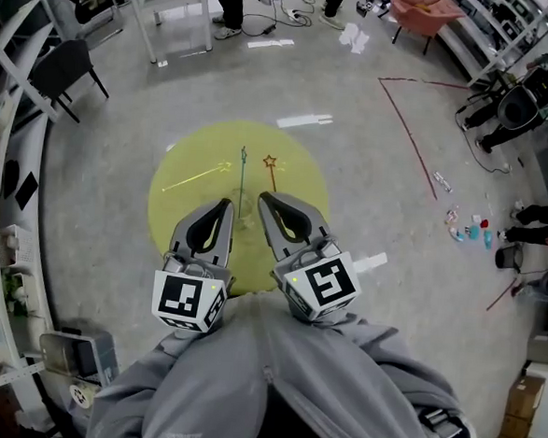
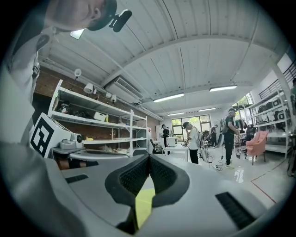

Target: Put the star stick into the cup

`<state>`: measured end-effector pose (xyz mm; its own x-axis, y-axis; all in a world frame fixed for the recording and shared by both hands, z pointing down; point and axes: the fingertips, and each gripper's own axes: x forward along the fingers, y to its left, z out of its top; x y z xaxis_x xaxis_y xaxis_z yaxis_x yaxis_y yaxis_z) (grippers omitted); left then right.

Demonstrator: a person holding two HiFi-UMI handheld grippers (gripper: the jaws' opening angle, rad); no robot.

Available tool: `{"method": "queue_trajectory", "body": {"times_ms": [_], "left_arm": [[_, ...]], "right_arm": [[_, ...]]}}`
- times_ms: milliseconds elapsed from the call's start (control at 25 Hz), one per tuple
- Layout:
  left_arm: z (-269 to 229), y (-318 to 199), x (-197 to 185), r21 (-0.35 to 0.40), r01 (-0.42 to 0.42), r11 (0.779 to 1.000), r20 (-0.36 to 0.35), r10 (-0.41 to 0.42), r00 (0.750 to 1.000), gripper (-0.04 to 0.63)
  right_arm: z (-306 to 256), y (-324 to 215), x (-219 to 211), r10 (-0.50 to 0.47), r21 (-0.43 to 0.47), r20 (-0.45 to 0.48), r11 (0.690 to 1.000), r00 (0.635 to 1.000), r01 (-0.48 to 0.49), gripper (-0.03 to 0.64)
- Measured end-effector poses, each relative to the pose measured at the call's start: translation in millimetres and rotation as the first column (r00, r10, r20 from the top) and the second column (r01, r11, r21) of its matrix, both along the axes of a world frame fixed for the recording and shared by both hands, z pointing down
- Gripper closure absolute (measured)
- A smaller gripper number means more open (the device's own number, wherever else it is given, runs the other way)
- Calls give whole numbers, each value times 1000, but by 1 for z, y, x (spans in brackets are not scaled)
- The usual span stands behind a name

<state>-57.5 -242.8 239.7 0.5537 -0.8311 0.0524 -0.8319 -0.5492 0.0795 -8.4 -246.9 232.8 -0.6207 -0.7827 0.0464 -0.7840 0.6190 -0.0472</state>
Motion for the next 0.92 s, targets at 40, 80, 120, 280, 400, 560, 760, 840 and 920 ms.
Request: {"method": "queue_trajectory", "body": {"times_ms": [40, 80, 120, 280, 400, 560, 760, 840, 920], "left_arm": [[0, 1, 1, -2, -1, 1000, 1, 1, 1000, 578], [0, 1, 2, -3, -2, 1000, 2, 2, 1000, 578], [0, 1, 3, -5, -1, 1000, 3, 1, 1000, 578], [1, 2, 4, -7, 1, 1000, 2, -1, 1000, 578], [3, 2, 5, -13, -1, 1000, 2, 1, 1000, 578], [4, 3, 6, -13, -4, 1000, 2, 4, 1000, 578], [2, 4, 4, -6, 3, 1000, -6, -3, 1000, 578], [0, 4, 3, -5, 7, 1000, -11, -7, 1000, 578], [0, 4, 2, -6, 9, 1000, -9, -9, 1000, 578]], "right_arm": [[0, 0, 1, 1, -3, 1, 1000, 1000, -1, 583], [-2, 0, 2, 4, -1, 1, 1000, 1000, -4, 583], [-3, -1, 2, 4, 8, 3, 1000, 1000, -4, 583], [4, 1, 2, -8, 3, 12, 1000, 1000, 8, 583], [6, 1, 2, -14, -13, 9, 1000, 1000, 14, 583], [7, 1, 2, -11, -23, 17, 1000, 1000, 11, 583], [9, 2, 0, -16, -25, 20, 1000, 1000, 16, 583], [8, 2, -1, -17, -20, 21, 1000, 1000, 17, 583], [7, 2, -2, -22, -16, 20, 1000, 1000, 22, 583]]}}
